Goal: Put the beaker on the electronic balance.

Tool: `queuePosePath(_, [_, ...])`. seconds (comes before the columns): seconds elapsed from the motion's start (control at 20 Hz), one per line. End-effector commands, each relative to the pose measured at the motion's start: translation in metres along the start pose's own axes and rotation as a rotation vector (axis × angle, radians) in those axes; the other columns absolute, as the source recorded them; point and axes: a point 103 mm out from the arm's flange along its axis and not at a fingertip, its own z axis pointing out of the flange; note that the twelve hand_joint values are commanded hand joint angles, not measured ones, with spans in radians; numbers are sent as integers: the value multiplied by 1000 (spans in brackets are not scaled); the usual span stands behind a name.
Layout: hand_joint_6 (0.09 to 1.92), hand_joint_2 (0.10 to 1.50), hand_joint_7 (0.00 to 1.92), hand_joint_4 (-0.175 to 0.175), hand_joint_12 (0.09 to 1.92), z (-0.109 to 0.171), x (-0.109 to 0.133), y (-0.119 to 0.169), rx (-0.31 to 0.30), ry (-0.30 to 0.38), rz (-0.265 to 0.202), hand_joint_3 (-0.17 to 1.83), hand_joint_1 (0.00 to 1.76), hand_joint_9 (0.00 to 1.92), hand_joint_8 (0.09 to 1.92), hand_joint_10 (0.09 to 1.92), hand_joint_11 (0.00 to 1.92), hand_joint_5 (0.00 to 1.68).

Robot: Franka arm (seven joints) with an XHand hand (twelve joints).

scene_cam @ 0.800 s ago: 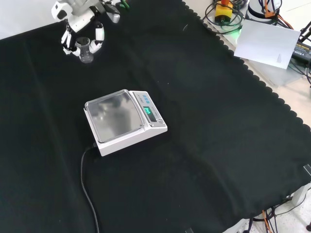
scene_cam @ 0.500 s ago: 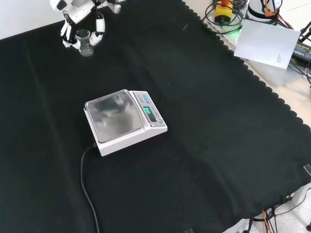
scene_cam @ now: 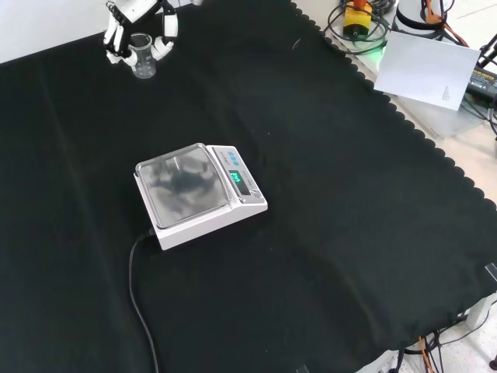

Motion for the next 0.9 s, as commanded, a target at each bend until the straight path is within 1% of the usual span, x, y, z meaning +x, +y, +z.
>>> queuePosePath(0.05, [1125,811,513,-175,1200,-21,25,-19,-38,-56,-69,984,1507,750,1156,1181,762,673])
queuePosePath(0.2, [1124,810,515,-175,1199,-30,41,-25,-45,-82,-85,985,1506,752,1156,1180,764,674])
queuePosePath(0.4, [1122,807,519,-175,1195,-32,67,-24,-34,-81,-132,988,1502,757,1155,1179,767,678])
queuePosePath(0.55, [1121,806,522,-175,1193,-24,88,-17,-20,-76,-178,990,1501,760,1155,1178,769,681])
queuePosePath(0.9, [1118,802,527,-175,1190,-3,121,5,15,-53,-251,992,1499,766,1152,1177,772,688])
